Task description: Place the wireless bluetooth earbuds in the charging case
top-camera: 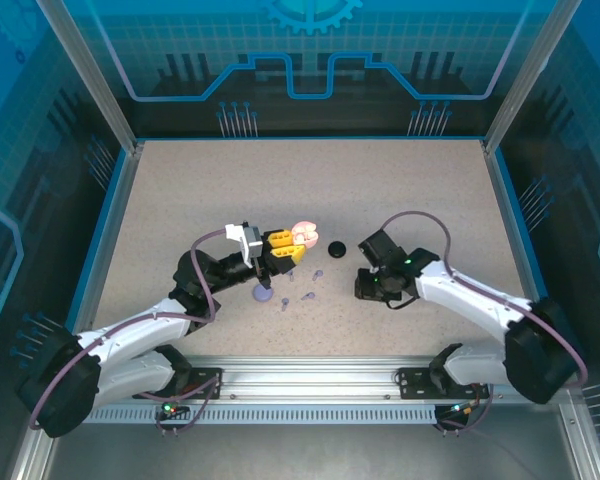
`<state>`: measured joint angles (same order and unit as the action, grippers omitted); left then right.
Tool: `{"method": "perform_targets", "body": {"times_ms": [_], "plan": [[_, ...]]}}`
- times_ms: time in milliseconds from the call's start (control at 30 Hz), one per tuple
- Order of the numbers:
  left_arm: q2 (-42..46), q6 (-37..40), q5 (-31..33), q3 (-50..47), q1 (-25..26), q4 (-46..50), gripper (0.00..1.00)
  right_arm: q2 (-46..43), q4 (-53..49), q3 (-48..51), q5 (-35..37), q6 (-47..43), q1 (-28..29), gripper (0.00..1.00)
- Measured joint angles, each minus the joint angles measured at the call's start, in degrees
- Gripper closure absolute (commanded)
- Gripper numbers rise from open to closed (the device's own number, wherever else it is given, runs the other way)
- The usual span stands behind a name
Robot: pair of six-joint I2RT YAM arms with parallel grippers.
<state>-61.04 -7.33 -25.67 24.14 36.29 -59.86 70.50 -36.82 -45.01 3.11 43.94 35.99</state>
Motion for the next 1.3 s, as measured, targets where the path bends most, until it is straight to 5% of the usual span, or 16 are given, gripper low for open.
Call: {"method": "perform_targets", "body": {"times_ms": [500, 800, 1300], "plan": [[-5.40, -0.04, 0.00, 0.02, 0.00, -1.18, 0.83, -15.30, 2.75, -15.19, 3.67, -8.48, 5.95, 0.77], [-8.52, -0.22, 0.00, 0.02, 0.00, -3.32, 0.84, -14.43, 7.89, -20.44, 7.58, -12.17, 14.32, 0.77], [-9.42, -0.24, -0.02, 0.02, 0.00, -5.18, 0.84, -7.93, 9.90, -23.34, 12.11, -15.54, 17.73, 0.77]]}}
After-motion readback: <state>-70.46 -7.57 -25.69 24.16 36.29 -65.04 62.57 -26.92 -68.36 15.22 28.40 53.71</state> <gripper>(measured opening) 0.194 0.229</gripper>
